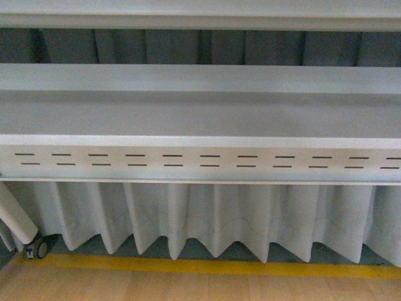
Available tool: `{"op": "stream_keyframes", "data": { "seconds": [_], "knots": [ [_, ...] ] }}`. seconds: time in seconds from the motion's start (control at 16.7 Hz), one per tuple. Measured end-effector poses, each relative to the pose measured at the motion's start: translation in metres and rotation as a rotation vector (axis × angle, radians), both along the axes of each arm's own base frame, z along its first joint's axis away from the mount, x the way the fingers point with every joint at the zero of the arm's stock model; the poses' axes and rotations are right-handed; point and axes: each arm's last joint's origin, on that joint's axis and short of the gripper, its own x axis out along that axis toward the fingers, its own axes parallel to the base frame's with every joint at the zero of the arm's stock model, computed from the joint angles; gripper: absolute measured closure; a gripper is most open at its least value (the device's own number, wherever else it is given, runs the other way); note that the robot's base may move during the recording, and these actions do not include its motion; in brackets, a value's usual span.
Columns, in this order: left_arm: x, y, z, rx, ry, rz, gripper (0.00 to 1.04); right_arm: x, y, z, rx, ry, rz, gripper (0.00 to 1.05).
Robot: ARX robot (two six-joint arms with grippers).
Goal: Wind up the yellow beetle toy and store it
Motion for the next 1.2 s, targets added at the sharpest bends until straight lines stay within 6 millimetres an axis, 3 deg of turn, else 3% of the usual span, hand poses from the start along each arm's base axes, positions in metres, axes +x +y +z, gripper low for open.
{"op": "stream_keyframes", "data": {
  "seconds": [0.84, 0.9, 1.08, 1.2],
  "knots": [
    [0.0000, 0.0000, 0.0000, 0.000, 0.000, -0.001, 0.07, 0.0000, 0.0000, 0.0000, 0.000, 0.000, 0.000, 0.07],
    [0.0000, 0.0000, -0.0001, 0.000, 0.001, 0.000, 0.07, 0.0000, 0.0000, 0.0001, 0.000, -0.002, 0.002, 0.11],
    [0.0000, 0.0000, 0.0000, 0.000, 0.000, 0.000, 0.07, 0.0000, 0.0000, 0.0000, -0.002, 0.000, 0.002, 0.46],
    [0.0000, 0.0000, 0.0000, 0.000, 0.000, 0.000, 0.07, 0.0000, 0.0001, 0.0000, 0.000, 0.000, 0.002, 0.29]
  ]
}}
